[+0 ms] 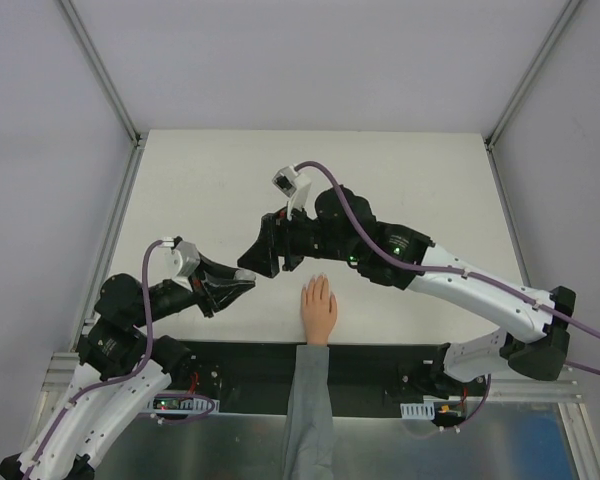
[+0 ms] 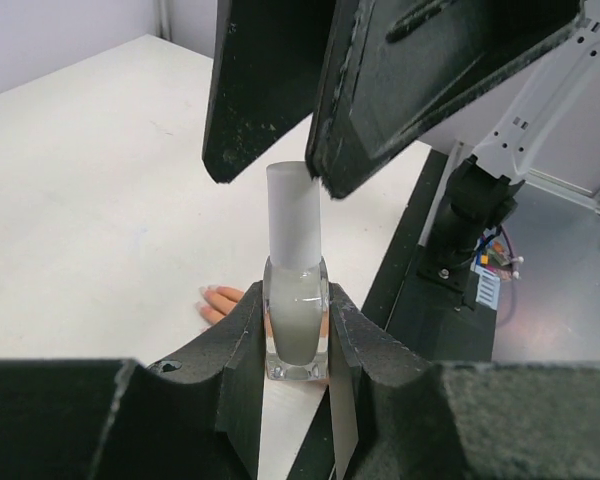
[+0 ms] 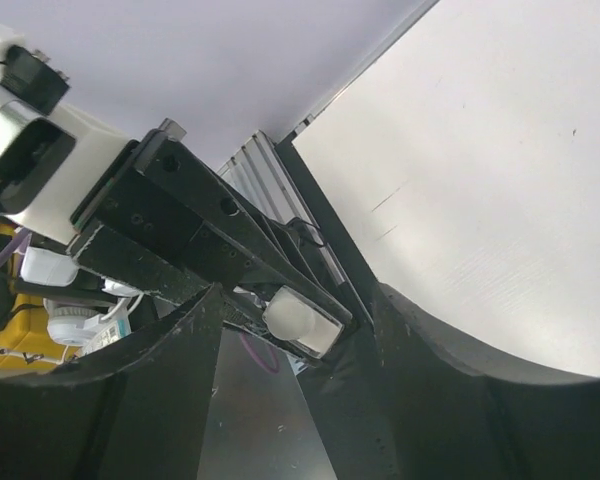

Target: Paint the nails

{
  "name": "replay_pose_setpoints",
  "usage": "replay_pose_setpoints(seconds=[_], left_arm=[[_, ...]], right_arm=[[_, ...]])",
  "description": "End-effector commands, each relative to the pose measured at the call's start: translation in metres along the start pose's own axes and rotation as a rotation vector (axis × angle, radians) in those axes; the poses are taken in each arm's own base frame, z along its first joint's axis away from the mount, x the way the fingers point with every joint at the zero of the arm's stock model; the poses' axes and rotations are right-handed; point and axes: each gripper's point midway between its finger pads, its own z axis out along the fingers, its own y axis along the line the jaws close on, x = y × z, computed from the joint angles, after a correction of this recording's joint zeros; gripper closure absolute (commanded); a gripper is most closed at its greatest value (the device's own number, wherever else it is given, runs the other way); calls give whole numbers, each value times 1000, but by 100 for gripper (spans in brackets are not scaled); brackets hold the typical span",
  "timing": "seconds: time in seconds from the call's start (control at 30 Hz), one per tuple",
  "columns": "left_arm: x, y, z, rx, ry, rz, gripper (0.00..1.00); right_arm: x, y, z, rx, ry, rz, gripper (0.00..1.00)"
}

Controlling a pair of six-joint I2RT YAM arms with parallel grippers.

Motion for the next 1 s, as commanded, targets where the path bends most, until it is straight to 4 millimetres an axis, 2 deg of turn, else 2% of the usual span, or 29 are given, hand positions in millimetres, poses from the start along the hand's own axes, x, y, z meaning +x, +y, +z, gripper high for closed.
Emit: replay_pose_setpoints(seconds=[0.0, 0.07, 0.17, 0.2, 0.27, 0.3, 0.37, 0.4, 0.43, 0.47, 0.5, 0.53, 0.6, 0.67, 0.73, 0.83, 0.87, 0.9, 0.93, 0.97], left_arm=[[-23, 7, -4, -63, -79, 79, 100], [-24, 8, -4, -74, -87, 82, 100], [-26, 6, -5, -65, -89, 84, 100], [-25, 4, -5, -55, -88, 82, 100], [-24, -1, -5, -28, -82, 81, 100], [-21, -9, -4, 25, -65, 80, 100], [-15, -33, -5, 173, -8, 85, 100], [-8, -48, -9, 261, 46, 59, 100], [-11, -81, -22, 451, 86, 61, 100], [-9, -85, -21, 500, 126, 9, 100], [-8, -92, -25, 548, 147, -10, 100], [-8, -93, -25, 567, 156, -20, 100], [-4, -85, -19, 522, 161, -48, 100], [-9, -72, -12, 416, 112, -24, 100], [-11, -60, -9, 330, 71, -7, 100], [-18, -39, -8, 182, -2, 27, 100], [-22, -32, -9, 126, -31, 41, 100], [-21, -27, -9, 99, -37, 40, 100], [-21, -24, -10, 82, -45, 50, 100], [-20, -22, -10, 69, -48, 53, 100]], right_arm=[[-1, 5, 10, 41, 13, 13, 40], [2, 5, 15, 41, 24, 16, 45], [3, 5, 23, 38, 23, 17, 60], [4, 3, 25, 43, 25, 14, 70], [2, 4, 26, 40, 20, -1, 81], [2, 4, 26, 22, 25, -54, 100], [7, 20, 22, -120, 50, -205, 99], [35, 54, 3, -418, 155, -337, 100], [42, 73, -26, -614, 116, -541, 99], [62, 65, -26, -668, 113, -557, 100], [61, 66, -35, -725, 122, -540, 100], [59, 69, -39, -761, 148, -497, 100], [60, 68, -34, -757, 134, -494, 100], [54, 71, -33, -746, 98, -465, 100], [47, 66, -27, -682, 74, -433, 100], [27, 58, -21, -535, 23, -329, 57], [29, 49, -19, -464, 56, -266, 43], [19, 37, -13, -364, 20, -236, 39], [12, 35, -14, -326, 11, -206, 35], [12, 28, -14, -281, 22, -170, 26]])
